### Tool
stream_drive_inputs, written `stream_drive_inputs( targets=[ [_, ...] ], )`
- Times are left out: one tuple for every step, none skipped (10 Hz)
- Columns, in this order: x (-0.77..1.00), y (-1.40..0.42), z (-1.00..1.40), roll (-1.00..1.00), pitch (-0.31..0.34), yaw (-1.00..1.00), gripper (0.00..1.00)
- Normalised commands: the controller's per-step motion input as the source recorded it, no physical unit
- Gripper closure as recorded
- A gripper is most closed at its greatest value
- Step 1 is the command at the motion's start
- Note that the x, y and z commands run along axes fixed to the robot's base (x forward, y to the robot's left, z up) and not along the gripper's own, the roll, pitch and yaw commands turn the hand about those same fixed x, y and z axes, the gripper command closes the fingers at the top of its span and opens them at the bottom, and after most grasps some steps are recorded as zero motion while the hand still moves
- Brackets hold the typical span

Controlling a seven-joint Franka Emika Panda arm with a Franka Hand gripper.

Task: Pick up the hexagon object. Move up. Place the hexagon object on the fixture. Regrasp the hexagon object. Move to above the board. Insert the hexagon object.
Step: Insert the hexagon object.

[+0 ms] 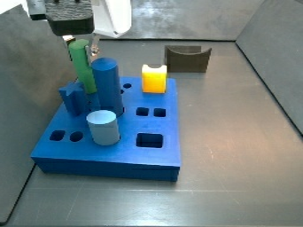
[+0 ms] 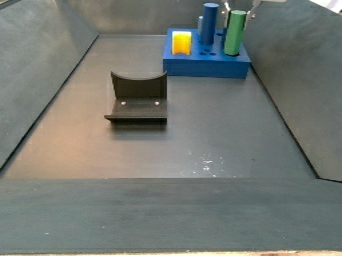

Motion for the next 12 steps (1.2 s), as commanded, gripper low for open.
stream_drive_inputs(
  targets=[
    [-0.01, 0.1, -0.01, -0.01, 0.027, -0.18, 1.0],
    [-0.02, 0.13, -0.01, -0.01, 0.031, -0.2, 1.0],
    [-0.01, 0.13, -0.09, -0.02, 0.0, -0.18, 1.0],
    [0.0, 0.06, -0.27, -0.03, 0.0, -0.14, 1.0],
    [0.0, 0.01, -0.47, -0.06, -0.011, -0.17, 1.0],
    [-0.01, 0.0, -0.8, -0.07, -0.074, -0.23, 1.0],
    [-0.01, -0.12, -0.75, -0.06, -0.046, -0.19, 1.0],
    [0.0, -0.2, -0.57, -0.05, -0.007, -0.18, 1.0],
    [0.0, -0.17, -0.55, -0.07, -0.013, -0.18, 1.0],
    [0.0, -0.11, -0.61, -0.07, -0.029, -0.15, 1.0],
    [0.0, -0.06, -0.86, -0.03, -0.066, -0.16, 1.0],
    [0.0, -0.05, -0.97, 0.0, -0.114, -0.14, 1.0]
  ],
)
